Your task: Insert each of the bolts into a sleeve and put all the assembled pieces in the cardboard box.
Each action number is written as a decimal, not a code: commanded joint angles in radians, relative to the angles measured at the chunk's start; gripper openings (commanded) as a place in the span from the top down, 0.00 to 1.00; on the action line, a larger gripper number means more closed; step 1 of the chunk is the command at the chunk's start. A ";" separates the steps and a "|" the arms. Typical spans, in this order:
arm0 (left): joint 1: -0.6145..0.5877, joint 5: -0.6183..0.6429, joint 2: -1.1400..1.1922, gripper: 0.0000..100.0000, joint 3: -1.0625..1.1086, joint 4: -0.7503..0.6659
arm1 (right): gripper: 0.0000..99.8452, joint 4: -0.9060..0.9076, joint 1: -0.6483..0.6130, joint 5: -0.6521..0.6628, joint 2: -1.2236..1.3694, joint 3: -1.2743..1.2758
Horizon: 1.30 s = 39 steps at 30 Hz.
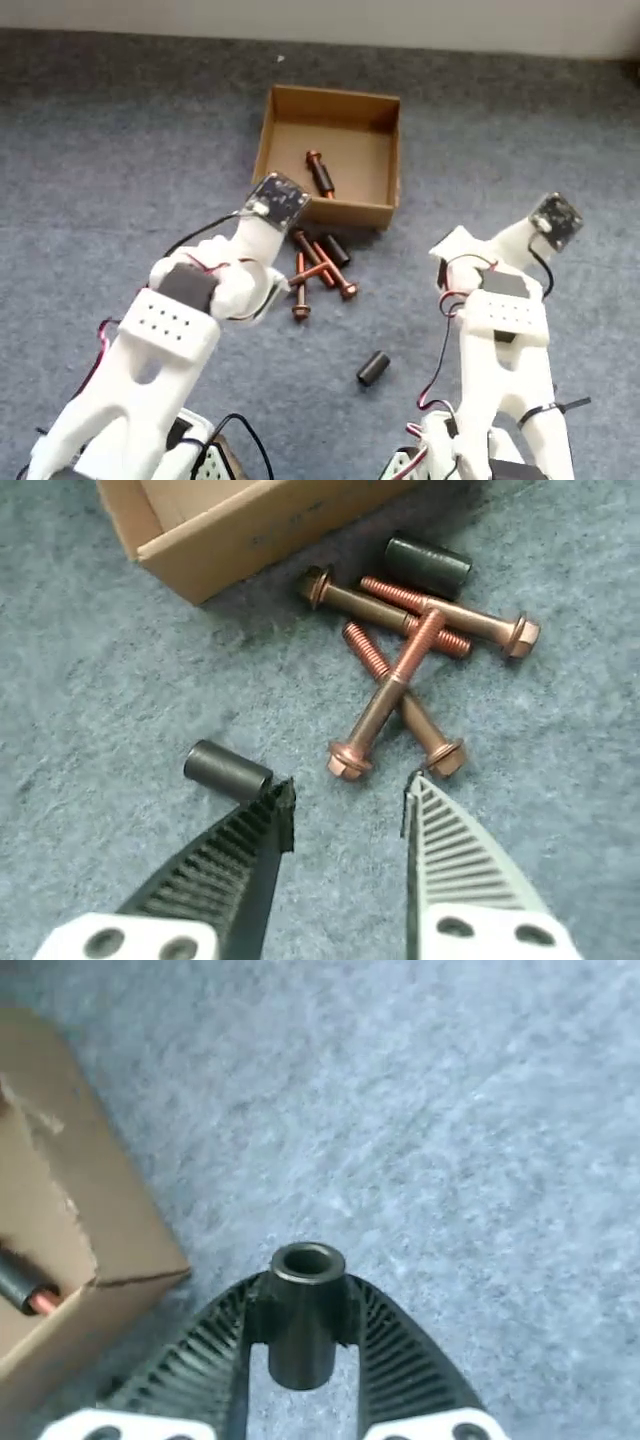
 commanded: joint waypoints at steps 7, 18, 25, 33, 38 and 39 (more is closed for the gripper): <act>0.117 -0.009 0.325 0.80 -0.173 -0.150 | 1.00 -0.021 0.033 -0.040 -0.041 -0.015; 0.122 -0.008 0.679 0.86 -0.381 -0.221 | 1.00 -0.021 0.031 -0.038 -0.041 -0.015; 0.122 -0.009 0.852 0.87 -0.483 -0.218 | 1.00 -0.022 0.031 -0.038 -0.041 -0.015; 0.122 -0.008 0.877 0.89 -0.493 -0.216 | 1.00 -0.022 0.031 -0.038 -0.041 -0.015; 0.122 -0.008 0.877 0.99 -0.486 -0.216 | 1.00 -0.022 0.031 -0.038 -0.041 -0.013; 0.122 -0.008 0.877 0.99 -0.484 -0.216 | 1.00 -0.022 0.031 -0.038 -0.041 -0.013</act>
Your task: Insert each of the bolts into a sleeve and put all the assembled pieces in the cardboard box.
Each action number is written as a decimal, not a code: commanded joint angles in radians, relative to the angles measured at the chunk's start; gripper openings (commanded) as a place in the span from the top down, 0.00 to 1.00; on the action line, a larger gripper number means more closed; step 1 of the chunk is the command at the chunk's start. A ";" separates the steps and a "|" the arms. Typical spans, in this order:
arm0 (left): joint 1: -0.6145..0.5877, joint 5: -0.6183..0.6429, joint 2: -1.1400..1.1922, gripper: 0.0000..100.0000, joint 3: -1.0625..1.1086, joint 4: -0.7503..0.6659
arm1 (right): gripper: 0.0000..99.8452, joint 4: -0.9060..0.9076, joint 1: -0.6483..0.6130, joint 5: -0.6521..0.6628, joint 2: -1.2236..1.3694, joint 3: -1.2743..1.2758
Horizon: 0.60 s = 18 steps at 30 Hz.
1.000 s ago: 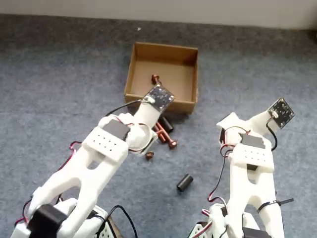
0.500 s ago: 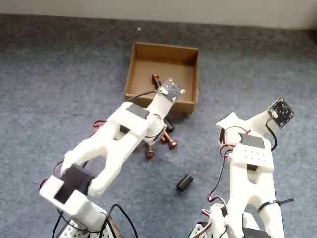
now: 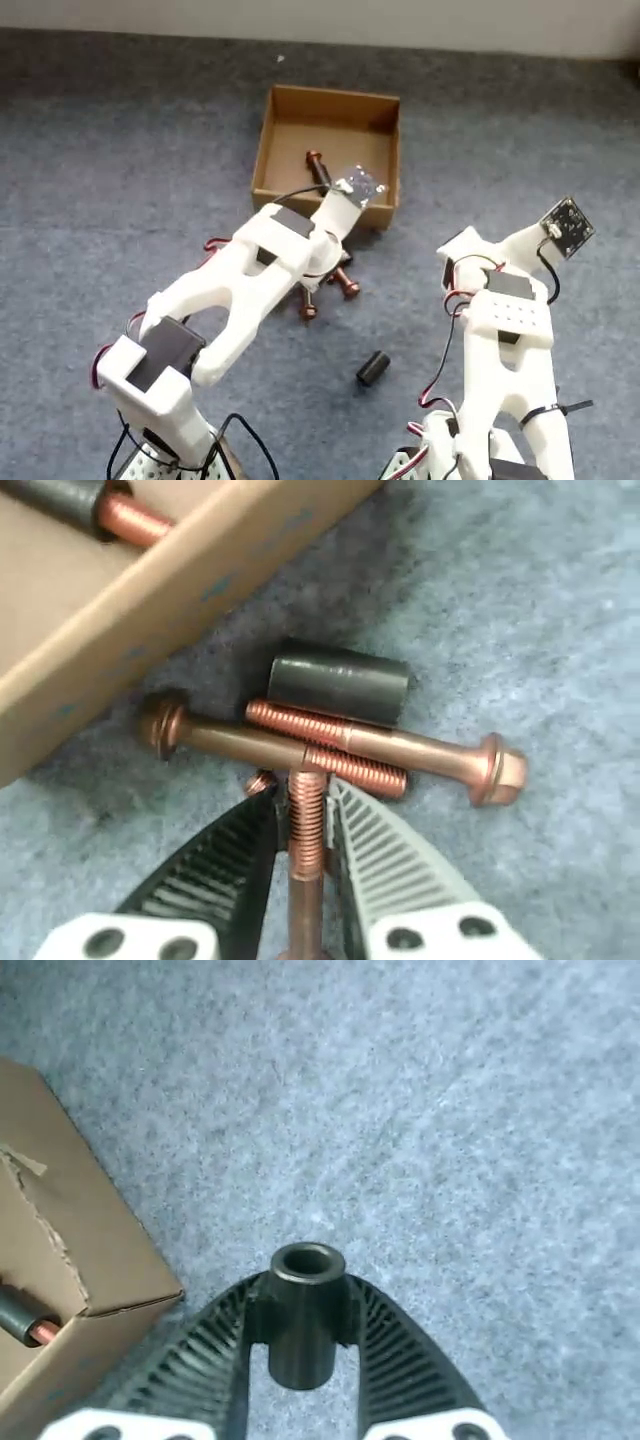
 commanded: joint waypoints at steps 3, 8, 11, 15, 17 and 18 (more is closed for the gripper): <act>-0.004 0.003 -0.005 0.99 -0.019 -0.006 | 1.00 -0.022 0.012 -0.009 -0.041 -0.012; -0.021 0.143 -0.030 0.99 -0.067 0.080 | 1.00 -0.022 0.012 -0.009 -0.041 -0.012; -0.022 0.221 -0.099 0.99 -0.074 0.129 | 1.00 -0.022 0.012 -0.009 -0.041 -0.012; -0.036 0.358 -0.211 0.99 -0.053 0.176 | 1.00 -0.022 0.012 -0.009 -0.041 -0.013; -0.065 0.430 -0.263 0.99 -0.039 0.192 | 1.00 -0.022 0.010 -0.009 -0.041 -0.013; -0.082 0.456 -0.286 0.99 -0.028 0.196 | 1.00 -0.022 0.010 -0.009 -0.041 -0.013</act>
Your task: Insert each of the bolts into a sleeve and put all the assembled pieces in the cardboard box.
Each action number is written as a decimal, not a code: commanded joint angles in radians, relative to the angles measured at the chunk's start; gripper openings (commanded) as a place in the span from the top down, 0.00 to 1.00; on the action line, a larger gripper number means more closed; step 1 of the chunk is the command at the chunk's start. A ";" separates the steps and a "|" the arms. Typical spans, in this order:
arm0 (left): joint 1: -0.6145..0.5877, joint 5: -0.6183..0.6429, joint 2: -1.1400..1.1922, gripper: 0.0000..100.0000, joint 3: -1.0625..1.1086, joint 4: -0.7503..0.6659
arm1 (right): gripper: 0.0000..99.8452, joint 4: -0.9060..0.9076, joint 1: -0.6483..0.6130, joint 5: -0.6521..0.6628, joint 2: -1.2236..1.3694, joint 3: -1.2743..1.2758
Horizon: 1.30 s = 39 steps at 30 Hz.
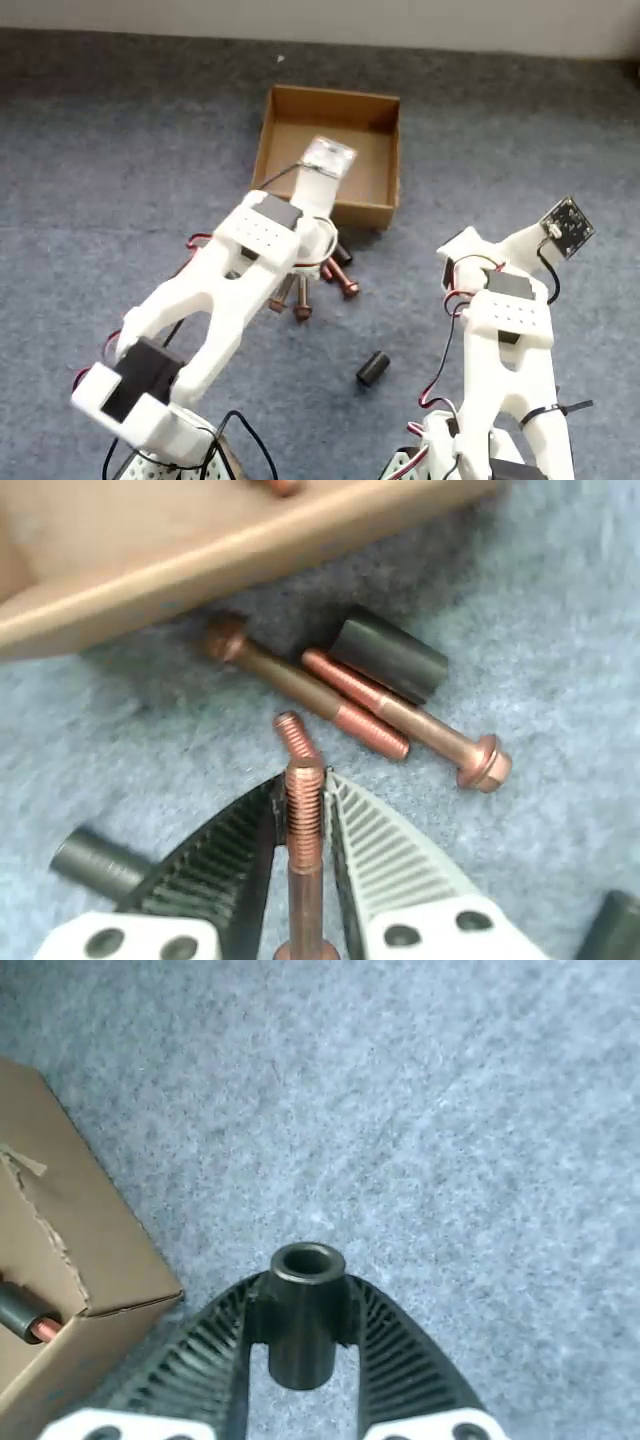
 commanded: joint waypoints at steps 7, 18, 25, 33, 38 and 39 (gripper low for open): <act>-0.154 0.262 -0.259 0.99 0.105 0.028 | 1.00 -0.022 0.010 -0.009 -0.041 -0.015; -0.162 0.858 -0.441 0.99 0.308 0.026 | 1.00 -0.022 0.010 -0.009 -0.041 -0.013; -0.292 1.008 -0.469 0.99 0.326 0.031 | 1.00 -0.022 0.010 -0.009 -0.041 -0.012; -0.452 1.010 -0.472 0.98 0.364 0.034 | 1.00 -0.022 0.010 -0.009 -0.041 -0.012; -0.469 1.010 -0.469 0.78 0.364 0.034 | 1.00 -0.022 0.010 -0.009 -0.039 -0.012; -0.469 1.010 -0.469 0.74 0.364 0.035 | 1.00 -0.022 0.010 -0.009 -0.039 -0.012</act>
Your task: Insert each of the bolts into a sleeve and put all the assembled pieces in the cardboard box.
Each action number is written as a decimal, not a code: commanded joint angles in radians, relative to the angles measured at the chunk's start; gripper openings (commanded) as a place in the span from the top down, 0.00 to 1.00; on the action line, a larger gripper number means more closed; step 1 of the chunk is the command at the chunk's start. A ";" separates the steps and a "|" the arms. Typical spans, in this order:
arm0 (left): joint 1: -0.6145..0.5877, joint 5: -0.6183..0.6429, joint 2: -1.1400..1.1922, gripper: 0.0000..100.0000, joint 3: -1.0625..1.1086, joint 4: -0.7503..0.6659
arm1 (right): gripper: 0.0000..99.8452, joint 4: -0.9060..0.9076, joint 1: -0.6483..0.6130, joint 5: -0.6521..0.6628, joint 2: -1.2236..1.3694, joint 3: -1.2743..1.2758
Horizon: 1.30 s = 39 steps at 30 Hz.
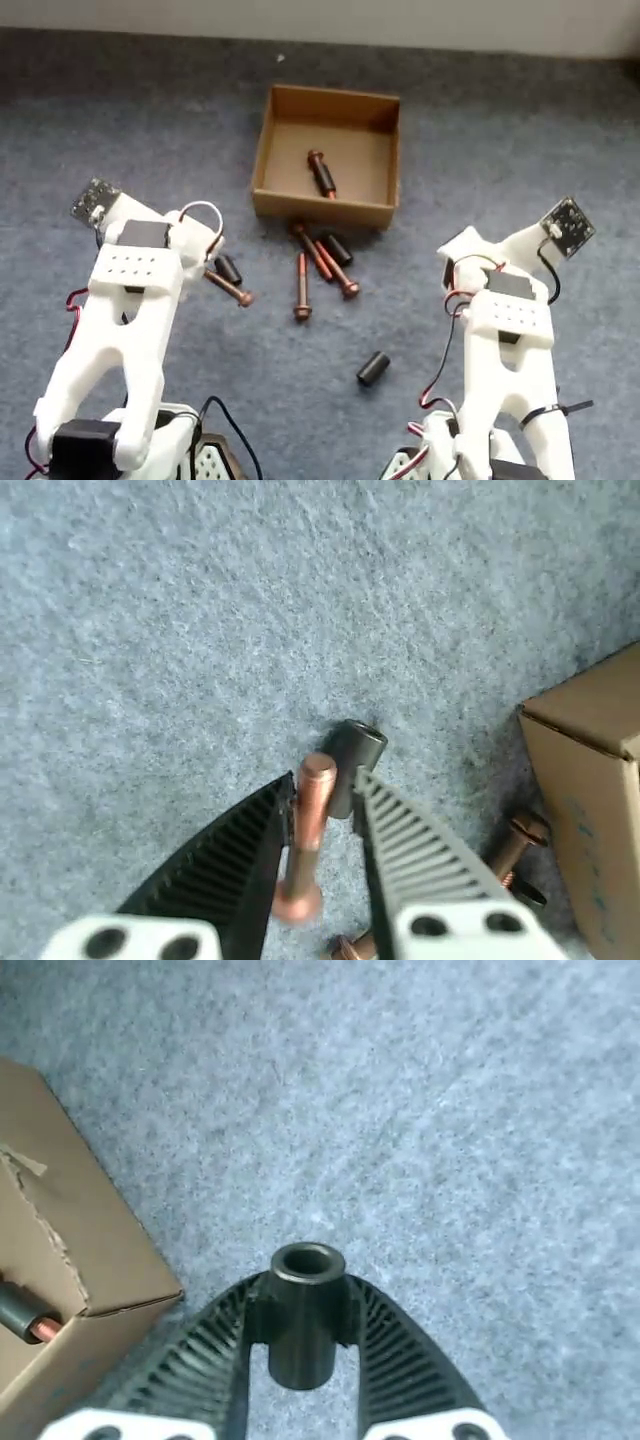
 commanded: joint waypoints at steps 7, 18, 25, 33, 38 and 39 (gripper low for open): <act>-0.019 -0.006 -0.039 0.74 -0.013 0.071 | 1.00 -0.022 0.010 -0.009 -0.038 -0.012; -0.019 -0.850 -0.039 0.99 -0.024 0.071 | 1.00 -0.022 0.010 -0.009 -0.036 -0.012; -0.016 -1.295 -0.039 0.98 -0.067 0.071 | 1.00 -0.022 0.010 -0.009 -0.033 -0.013; 0.025 -1.840 -0.030 0.98 -0.147 0.077 | 1.00 -0.022 0.010 -0.009 -0.033 -0.013; 0.064 -2.028 -0.028 0.89 -0.151 0.107 | 1.00 -0.022 0.010 -0.009 -0.031 -0.013; 0.068 -2.041 -0.028 0.87 -0.151 0.115 | 1.00 -0.024 0.010 -0.009 -0.031 -0.013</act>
